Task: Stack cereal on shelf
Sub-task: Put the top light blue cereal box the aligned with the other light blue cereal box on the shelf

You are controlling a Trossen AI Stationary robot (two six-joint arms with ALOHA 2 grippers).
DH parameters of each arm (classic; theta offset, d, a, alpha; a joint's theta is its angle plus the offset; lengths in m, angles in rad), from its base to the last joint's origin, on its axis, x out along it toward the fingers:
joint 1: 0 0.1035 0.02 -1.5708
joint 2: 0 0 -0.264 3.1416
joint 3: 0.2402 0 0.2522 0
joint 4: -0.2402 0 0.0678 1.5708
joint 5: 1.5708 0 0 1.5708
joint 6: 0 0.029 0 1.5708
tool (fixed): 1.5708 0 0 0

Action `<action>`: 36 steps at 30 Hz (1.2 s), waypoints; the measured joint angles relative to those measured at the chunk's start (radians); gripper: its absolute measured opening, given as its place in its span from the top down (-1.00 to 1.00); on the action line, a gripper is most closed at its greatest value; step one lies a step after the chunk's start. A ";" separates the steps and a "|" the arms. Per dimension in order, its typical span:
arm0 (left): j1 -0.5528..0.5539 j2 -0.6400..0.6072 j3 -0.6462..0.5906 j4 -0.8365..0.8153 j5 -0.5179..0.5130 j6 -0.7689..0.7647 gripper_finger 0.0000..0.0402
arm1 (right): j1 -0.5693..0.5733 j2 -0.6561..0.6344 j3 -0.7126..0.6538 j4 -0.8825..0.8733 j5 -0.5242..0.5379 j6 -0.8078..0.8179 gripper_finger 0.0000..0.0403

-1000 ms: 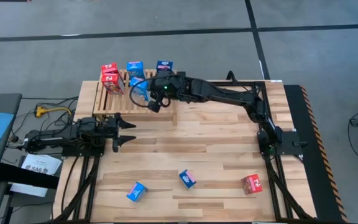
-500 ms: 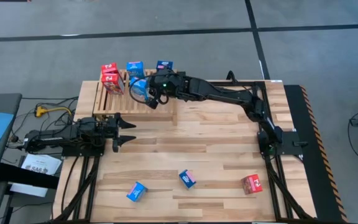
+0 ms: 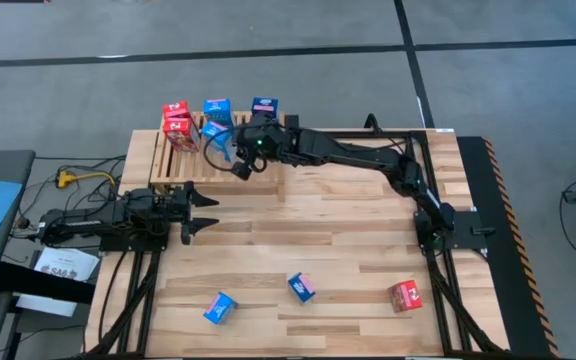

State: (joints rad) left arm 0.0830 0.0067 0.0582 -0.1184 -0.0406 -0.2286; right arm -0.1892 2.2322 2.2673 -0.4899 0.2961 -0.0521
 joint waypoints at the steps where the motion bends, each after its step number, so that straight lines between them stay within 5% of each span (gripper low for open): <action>1: 0.000 0.000 0.000 0.000 0.000 0.000 -0.41 | 0.005 0.000 0.000 0.002 0.000 0.000 0.47; 36: 0.000 0.000 0.000 0.000 0.000 0.000 -0.41 | 0.077 0.013 -0.020 0.120 -0.010 -0.005 0.47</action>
State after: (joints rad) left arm 0.0827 0.0067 0.0582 -0.1184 -0.0406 -0.2285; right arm -0.1120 2.2456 2.2468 -0.3696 0.2859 -0.0566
